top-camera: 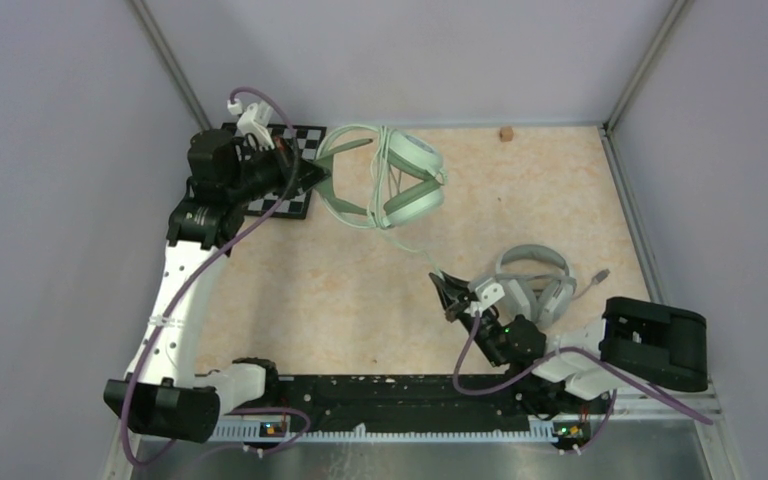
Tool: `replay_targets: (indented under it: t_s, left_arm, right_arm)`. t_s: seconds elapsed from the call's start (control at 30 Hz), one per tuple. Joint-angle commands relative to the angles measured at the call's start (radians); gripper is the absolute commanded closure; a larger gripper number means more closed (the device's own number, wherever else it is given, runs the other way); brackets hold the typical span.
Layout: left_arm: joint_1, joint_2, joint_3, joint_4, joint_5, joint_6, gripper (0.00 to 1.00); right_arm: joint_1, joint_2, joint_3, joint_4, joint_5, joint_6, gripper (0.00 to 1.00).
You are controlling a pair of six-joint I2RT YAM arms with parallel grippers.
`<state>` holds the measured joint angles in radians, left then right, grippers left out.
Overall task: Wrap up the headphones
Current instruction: Wrap the headphones cable around the headphones, then place the headphones at the center of the board.
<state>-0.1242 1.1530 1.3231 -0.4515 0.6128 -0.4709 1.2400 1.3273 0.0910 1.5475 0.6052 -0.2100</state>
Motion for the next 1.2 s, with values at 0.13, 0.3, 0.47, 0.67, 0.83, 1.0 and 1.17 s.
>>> replay_targets:
  t_s: [0.13, 0.3, 0.47, 0.67, 0.83, 1.0, 1.17]
  left_arm:
    - [0.057, -0.018, 0.063, 0.138, 0.069, -0.149, 1.0]
    - [0.064, -0.006, 0.013, 0.271, 0.252, -0.248, 1.0]
    - [0.064, 0.051, 0.036, 0.211, 0.427, -0.015, 1.0]
    - [0.063, 0.219, 0.105, 0.047, 0.641, 0.27, 1.0]
    - [0.057, 0.252, 0.122, -0.097, 0.557, 0.654, 1.0]
    - [0.051, 0.206, 0.076, -0.194, 0.484, 1.016, 1.0]
    - [0.043, 0.277, 0.114, -0.328, 0.574, 1.171, 1.0]
  right_arm:
    - [-0.042, -0.102, -0.007, -0.056, 0.045, 0.094, 1.0]
    - [-0.141, -0.177, 0.02, -0.216, -0.096, 0.2, 1.0]
    - [-0.268, -0.271, 0.057, -0.354, -0.266, 0.317, 1.0]
    - [-0.387, -0.341, 0.079, -0.451, -0.399, 0.355, 1.0]
    - [-0.434, -0.36, 0.134, -0.619, -0.553, 0.342, 1.0]
    - [-0.473, -0.286, 0.175, -0.707, -0.705, 0.471, 1.0]
    - [-0.473, -0.246, 0.174, -0.689, -0.778, 0.521, 1.0]
